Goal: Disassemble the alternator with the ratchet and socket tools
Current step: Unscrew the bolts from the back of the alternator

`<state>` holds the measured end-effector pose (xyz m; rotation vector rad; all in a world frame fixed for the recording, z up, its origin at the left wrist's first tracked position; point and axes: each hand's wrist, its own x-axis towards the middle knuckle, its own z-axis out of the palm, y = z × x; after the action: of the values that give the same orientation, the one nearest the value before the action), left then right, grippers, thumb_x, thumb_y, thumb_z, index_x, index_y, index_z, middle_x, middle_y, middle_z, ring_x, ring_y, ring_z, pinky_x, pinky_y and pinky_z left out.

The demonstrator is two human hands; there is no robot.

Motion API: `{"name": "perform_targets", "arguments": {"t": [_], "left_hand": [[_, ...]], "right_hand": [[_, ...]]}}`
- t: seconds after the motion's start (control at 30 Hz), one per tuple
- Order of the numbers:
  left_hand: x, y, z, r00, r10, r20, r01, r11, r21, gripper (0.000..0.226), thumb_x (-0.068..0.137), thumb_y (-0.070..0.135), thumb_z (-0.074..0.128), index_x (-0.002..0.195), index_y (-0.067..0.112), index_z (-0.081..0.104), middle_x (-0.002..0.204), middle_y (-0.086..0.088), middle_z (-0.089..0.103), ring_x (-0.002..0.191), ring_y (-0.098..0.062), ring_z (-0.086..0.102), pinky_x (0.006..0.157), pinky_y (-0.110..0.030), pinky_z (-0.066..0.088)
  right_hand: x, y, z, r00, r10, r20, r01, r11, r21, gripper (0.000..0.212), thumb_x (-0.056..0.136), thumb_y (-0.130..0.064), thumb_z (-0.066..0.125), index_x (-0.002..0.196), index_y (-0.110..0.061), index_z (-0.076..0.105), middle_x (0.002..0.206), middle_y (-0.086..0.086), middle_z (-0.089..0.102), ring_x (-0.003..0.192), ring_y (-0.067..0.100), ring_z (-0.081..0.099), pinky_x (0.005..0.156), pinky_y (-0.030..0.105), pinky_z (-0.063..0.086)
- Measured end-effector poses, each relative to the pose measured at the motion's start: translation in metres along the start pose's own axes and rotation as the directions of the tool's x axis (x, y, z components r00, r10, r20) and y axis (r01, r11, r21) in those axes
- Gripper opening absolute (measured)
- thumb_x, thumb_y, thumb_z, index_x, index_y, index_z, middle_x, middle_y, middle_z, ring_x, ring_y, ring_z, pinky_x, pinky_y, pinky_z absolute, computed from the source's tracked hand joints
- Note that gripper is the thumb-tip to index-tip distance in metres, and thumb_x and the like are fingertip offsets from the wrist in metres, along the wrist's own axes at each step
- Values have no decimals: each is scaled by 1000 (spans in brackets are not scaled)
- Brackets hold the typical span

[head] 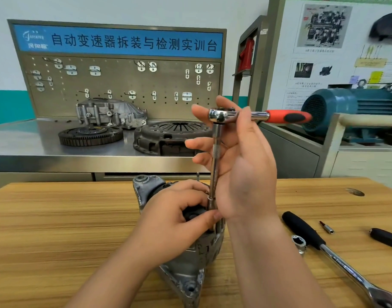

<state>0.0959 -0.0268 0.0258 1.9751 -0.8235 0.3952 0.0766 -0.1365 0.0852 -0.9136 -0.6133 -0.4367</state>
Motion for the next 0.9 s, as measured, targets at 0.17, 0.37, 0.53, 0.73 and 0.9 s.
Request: {"name": "perform_targets", "arguments": {"t": [0.17, 0.37, 0.53, 0.73, 0.9], "left_hand": [[1, 1, 1, 998, -2, -66, 5, 999, 48, 39, 65, 55, 58, 61, 17, 64, 88, 16, 66, 89, -4, 62, 76, -32, 52], [1, 0, 4, 998, 0, -66, 8, 992, 126, 28, 69, 45, 64, 72, 18, 70, 93, 21, 67, 93, -1, 62, 78, -34, 53], [-1, 1, 3, 999, 21, -44, -18, 997, 70, 39, 68, 53, 60, 73, 17, 73, 97, 14, 67, 96, -8, 64, 78, -36, 52], [0, 1, 0, 999, -14, -31, 15, 999, 38, 30, 68, 43, 68, 64, 13, 70, 95, 12, 68, 92, -8, 64, 77, -36, 52], [0, 2, 1, 999, -15, -37, 17, 999, 47, 44, 65, 54, 60, 69, 11, 71, 91, 13, 67, 89, -8, 64, 75, -36, 52]], "right_hand": [[1, 2, 1, 992, -129, -12, 127, 987, -100, 22, 89, -20, 57, 101, -31, 71, 105, -4, 70, 79, 13, 65, 57, 22, 51], [1, 3, 2, 978, -208, 18, 207, 957, -205, 23, 90, -18, 56, 99, -34, 70, 105, -12, 70, 86, 15, 68, 63, 28, 54], [0, 0, -1, 996, -90, 1, 90, 995, -32, 30, 97, -33, 38, 114, -19, 58, 110, 4, 72, 61, 18, 68, 54, 24, 52], [-1, 3, 1, 990, -142, 7, 142, 985, -103, 20, 95, -28, 50, 107, -29, 66, 106, 3, 72, 70, 15, 68, 53, 22, 51], [0, 1, 3, 973, -213, 87, 228, 946, -230, 22, 89, -27, 59, 101, -41, 71, 107, -18, 68, 85, 7, 68, 59, 19, 51]]}}
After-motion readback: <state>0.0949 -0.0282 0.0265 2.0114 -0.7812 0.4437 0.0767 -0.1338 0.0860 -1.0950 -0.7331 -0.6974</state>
